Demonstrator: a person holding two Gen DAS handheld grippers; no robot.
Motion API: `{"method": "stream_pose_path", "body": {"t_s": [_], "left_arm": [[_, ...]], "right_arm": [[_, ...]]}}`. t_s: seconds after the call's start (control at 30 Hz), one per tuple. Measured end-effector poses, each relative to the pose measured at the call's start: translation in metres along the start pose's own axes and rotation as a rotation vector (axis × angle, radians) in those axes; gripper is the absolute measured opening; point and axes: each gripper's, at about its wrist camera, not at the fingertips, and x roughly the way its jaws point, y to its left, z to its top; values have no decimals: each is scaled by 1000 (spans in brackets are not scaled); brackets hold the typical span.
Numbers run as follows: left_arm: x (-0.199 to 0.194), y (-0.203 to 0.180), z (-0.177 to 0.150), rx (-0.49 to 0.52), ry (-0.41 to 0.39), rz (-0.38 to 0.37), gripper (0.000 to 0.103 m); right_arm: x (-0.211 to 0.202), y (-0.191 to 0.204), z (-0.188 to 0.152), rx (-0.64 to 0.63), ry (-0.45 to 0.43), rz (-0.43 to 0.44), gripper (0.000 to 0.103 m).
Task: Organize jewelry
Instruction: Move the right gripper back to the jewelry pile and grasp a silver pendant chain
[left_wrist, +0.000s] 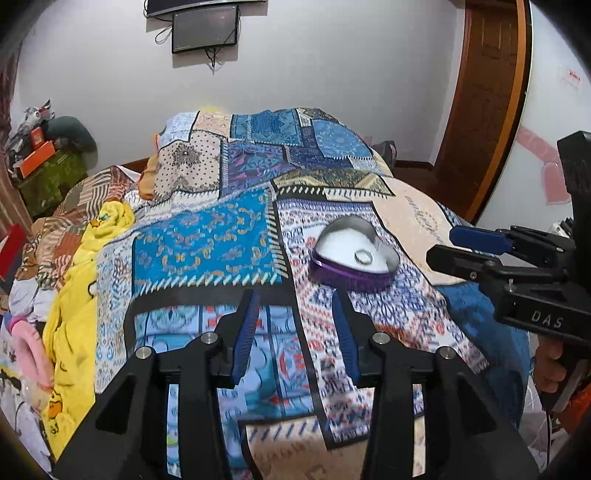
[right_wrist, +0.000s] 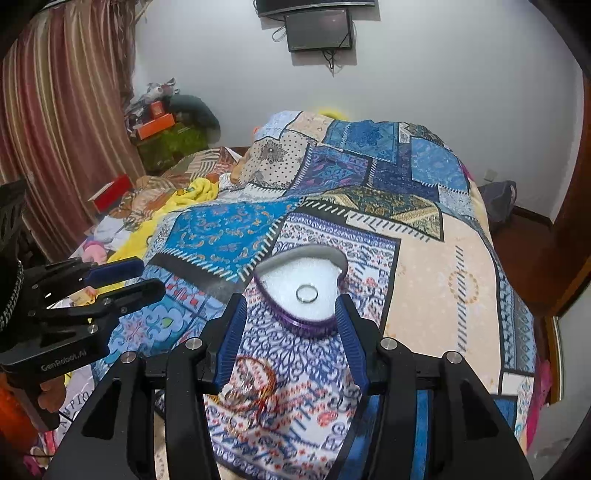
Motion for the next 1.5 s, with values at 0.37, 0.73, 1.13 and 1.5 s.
{"method": "stream_pose_path", "body": {"t_s": [0.37, 0.73, 1.13, 1.5], "left_arm": [[10, -17, -34, 4, 85, 7, 41], [46, -26, -45, -38, 189, -47, 36], [69, -31, -46, -21, 233, -79, 24], [31, -10, -45, -2, 127, -1, 24]], "right_arm": [[7, 6, -35, -26, 81, -30, 47], [17, 0, -58, -33, 142, -42, 47], [18, 0, -53, -35, 136, -2, 47], [46, 36, -36, -175, 196, 102, 27]]}}
